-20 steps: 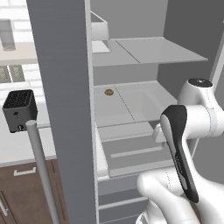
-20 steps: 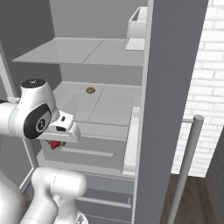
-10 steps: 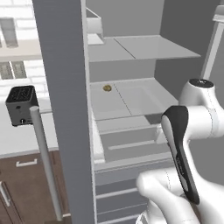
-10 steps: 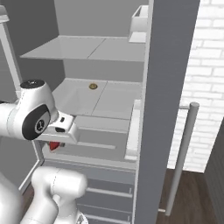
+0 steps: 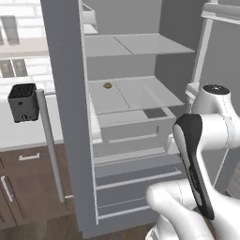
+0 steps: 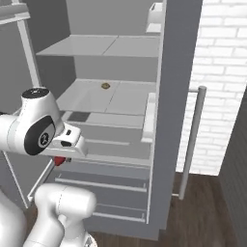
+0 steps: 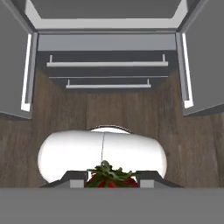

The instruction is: Take the strawberry from the fridge and place it on top of the pancake, located on the dining counter.

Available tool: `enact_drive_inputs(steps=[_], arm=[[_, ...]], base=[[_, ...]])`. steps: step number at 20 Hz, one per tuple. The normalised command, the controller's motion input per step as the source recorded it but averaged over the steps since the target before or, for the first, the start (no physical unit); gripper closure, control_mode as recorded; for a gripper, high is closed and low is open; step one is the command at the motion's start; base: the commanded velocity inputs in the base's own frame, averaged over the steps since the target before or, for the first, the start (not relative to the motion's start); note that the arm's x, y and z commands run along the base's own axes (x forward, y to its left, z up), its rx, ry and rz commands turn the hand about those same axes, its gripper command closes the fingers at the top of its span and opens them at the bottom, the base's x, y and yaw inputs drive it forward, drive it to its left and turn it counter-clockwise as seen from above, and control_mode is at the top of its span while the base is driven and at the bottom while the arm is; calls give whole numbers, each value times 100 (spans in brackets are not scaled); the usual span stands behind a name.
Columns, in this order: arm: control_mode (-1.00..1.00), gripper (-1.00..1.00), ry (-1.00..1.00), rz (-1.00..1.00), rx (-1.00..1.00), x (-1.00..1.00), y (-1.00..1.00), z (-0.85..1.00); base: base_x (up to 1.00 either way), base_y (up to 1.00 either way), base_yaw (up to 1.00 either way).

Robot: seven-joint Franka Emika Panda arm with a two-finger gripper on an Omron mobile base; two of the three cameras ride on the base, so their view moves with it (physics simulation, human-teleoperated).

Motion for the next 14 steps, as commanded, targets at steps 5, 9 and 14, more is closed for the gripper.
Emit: enact_drive_inputs(steps=[5, 9, 14], arm=[[100, 100, 0, 0, 0, 0, 0, 0], [100, 100, 0, 0, 0, 0, 0, 0], [100, 100, 0, 0, 0, 0, 0, 0]], base=[[-76, 9, -21], [-72, 9, -38], [-32, -3, -65]])
